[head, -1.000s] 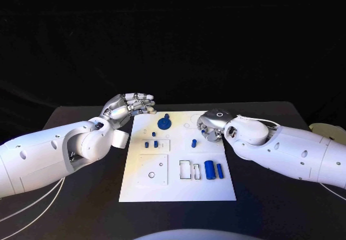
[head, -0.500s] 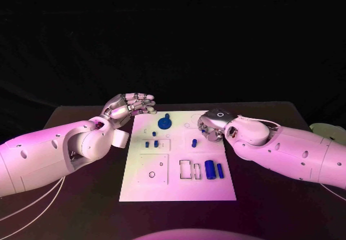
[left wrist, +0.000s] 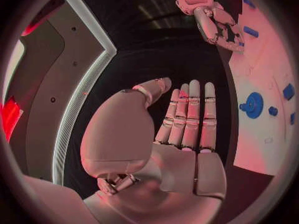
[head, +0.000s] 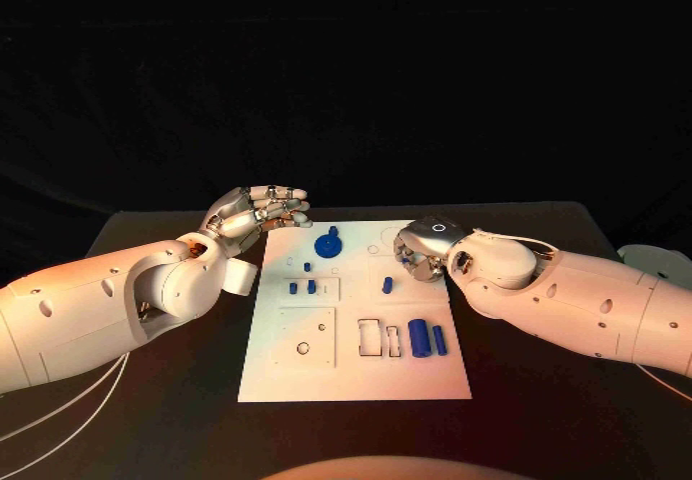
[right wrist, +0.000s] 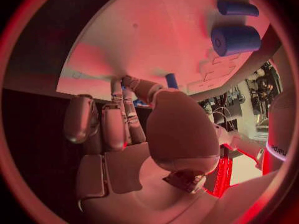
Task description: Assemble the parts on the task board
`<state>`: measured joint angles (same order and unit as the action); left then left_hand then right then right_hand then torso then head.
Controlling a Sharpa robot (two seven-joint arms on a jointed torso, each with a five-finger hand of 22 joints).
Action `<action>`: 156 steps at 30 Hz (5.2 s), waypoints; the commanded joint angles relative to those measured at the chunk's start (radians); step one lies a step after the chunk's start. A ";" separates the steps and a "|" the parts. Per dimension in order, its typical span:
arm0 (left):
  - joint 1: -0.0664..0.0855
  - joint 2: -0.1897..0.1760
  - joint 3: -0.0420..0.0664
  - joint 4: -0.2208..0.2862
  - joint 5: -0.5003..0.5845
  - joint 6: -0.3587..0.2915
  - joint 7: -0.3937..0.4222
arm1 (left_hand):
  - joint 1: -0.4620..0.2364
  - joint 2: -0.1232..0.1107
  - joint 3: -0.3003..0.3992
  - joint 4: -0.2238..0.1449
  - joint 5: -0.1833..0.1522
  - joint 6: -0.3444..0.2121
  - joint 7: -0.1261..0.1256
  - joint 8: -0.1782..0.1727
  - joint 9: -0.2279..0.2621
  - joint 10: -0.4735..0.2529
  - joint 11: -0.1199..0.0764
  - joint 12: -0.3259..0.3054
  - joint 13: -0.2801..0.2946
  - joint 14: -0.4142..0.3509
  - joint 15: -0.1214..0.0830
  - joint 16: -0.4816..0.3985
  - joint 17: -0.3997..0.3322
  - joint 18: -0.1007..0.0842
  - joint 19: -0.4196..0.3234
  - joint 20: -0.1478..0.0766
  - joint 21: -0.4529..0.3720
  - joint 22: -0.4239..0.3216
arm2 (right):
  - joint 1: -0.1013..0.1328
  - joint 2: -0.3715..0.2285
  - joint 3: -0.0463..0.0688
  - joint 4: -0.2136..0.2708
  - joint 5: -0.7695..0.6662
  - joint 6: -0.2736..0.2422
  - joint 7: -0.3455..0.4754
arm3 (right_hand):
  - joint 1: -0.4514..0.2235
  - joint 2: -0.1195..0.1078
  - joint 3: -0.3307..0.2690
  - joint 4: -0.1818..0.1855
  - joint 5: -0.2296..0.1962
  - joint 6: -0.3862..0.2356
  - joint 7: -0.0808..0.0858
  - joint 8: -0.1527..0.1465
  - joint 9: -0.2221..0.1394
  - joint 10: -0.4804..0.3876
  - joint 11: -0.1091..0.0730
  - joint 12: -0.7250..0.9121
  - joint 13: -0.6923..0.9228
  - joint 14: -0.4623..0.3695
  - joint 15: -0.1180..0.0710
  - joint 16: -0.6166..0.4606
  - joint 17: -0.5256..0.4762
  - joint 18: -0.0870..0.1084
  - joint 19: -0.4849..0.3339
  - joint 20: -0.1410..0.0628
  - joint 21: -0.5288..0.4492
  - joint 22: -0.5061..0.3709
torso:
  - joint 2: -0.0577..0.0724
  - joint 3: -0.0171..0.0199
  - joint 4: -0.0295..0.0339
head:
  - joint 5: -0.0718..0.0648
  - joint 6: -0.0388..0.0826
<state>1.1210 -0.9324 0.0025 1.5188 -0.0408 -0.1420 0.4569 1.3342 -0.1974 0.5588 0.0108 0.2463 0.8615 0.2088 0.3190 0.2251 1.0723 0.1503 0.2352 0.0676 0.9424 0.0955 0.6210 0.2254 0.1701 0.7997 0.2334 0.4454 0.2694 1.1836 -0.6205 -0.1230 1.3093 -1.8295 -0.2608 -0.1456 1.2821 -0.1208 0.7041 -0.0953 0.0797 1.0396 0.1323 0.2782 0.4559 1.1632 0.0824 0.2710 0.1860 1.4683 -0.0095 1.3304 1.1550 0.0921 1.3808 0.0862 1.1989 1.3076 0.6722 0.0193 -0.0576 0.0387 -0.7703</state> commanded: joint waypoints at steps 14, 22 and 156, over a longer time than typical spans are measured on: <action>0.001 0.002 0.001 -0.005 -0.004 0.006 -0.009 | 0.008 0.001 -0.002 -0.008 -0.002 -0.013 0.013 -0.012 -0.005 -0.015 0.007 -0.012 0.001 0.000 0.011 -0.012 0.005 0.010 0.011 0.001 -0.011 -0.005 | -0.014 -0.027 -0.008 0.037 0.002 -0.061 -0.012 | 0.009 0.014 0.002 -0.005 -0.006 0.007 0.001 0.002 0.004 0.029 -0.022 -0.009 -0.003 0.016 -0.008 0.000 -0.007 -0.013 0.012 0.001 0.014 0.078 | 0.000 -0.0005 -0.0003 | -0.002 0.000; 0.001 0.002 0.001 -0.007 -0.004 0.011 -0.015 | 0.007 0.001 -0.004 -0.008 -0.002 -0.022 0.018 -0.018 -0.007 -0.025 0.012 -0.015 0.001 -0.001 0.014 -0.016 0.008 0.009 0.012 0.002 -0.016 -0.008 | -0.009 -0.044 -0.002 0.060 0.010 -0.099 -0.008 | 0.007 0.013 0.001 -0.005 -0.006 0.007 0.001 0.002 0.005 0.029 -0.022 -0.010 -0.003 0.016 -0.008 0.001 -0.005 -0.014 0.014 0.001 0.018 0.080 | 0.000 -0.0004 0.0008 | 0.001 0.002; 0.002 0.058 0.001 -0.045 -0.013 0.017 -0.031 | 0.006 0.004 -0.007 -0.011 -0.001 -0.028 0.023 -0.021 -0.008 -0.035 0.016 -0.011 0.003 -0.005 0.018 -0.024 0.014 0.009 0.014 0.004 -0.028 -0.015 | -0.146 0.123 -0.022 0.179 0.055 -0.072 0.030 | -0.031 -0.005 -0.054 0.011 -0.002 -0.045 0.015 -0.024 0.009 -0.008 -0.007 -0.060 -0.018 0.016 0.005 0.001 -0.008 -0.011 0.004 0.009 -0.004 0.078 | -0.001 -0.0007 0.0008 | 0.236 -0.090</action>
<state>1.1220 -0.8750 0.0023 1.4711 -0.0512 -0.1399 0.4213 1.3342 -0.1974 0.5533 0.0055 0.2463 0.8420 0.2142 0.3018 0.2183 1.0436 0.1643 0.2266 0.0696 0.9381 0.1057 0.6019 0.2387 0.1702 0.8098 0.2378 0.4229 0.2549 1.0440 -0.4942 -0.1388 1.4930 -1.7624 -0.3682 -0.1049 1.2637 -0.1252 0.6535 -0.0840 0.0757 1.0081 0.1473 0.2622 0.4740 1.1709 0.0702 0.2232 0.1761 1.4682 -0.0092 1.3303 1.1489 0.0924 1.3872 0.0935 1.1981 1.3077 0.6717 0.0183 -0.0563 0.2750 -0.8615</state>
